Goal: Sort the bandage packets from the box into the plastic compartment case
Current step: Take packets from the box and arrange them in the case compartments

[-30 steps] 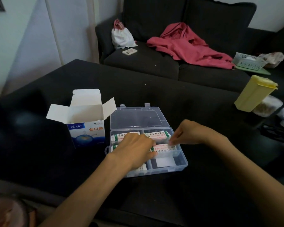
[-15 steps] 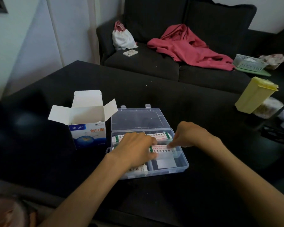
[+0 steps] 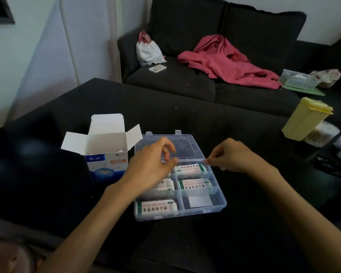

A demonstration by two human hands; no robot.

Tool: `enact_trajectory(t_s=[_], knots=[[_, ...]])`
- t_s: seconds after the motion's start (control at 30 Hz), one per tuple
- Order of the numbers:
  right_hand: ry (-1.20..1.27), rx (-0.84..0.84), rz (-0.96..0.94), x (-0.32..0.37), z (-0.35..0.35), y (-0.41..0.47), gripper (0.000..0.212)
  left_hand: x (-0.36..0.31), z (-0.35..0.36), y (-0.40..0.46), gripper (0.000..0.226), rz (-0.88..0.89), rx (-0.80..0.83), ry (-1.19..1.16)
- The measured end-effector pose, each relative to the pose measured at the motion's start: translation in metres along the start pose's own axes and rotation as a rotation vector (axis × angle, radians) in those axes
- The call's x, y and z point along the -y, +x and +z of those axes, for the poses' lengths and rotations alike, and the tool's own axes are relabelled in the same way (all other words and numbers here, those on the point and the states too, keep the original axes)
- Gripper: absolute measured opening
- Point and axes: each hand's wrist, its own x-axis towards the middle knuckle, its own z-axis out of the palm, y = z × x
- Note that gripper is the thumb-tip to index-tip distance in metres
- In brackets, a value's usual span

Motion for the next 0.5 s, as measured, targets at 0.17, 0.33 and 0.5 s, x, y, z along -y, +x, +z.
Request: enact_trajectory(t_s=[0.17, 0.33, 0.5], knots=[[0.129, -0.131, -0.249, 0.042, -0.004, -0.009, 0.003, 0.012, -0.039, -0.022, 0.019, -0.067, -0.357, -0.056], [0.199, -0.332, -0.653, 0.117, 0.014, -0.008, 0.015, 0.053, -0.088, -0.049, 0.021, -0.286, -0.739, 0.165], [-0.211, -0.274, -0.841, 0.145, 0.058, 0.006, 0.031, 0.092, -0.099, -0.064, 0.011, -0.457, -0.682, 0.117]])
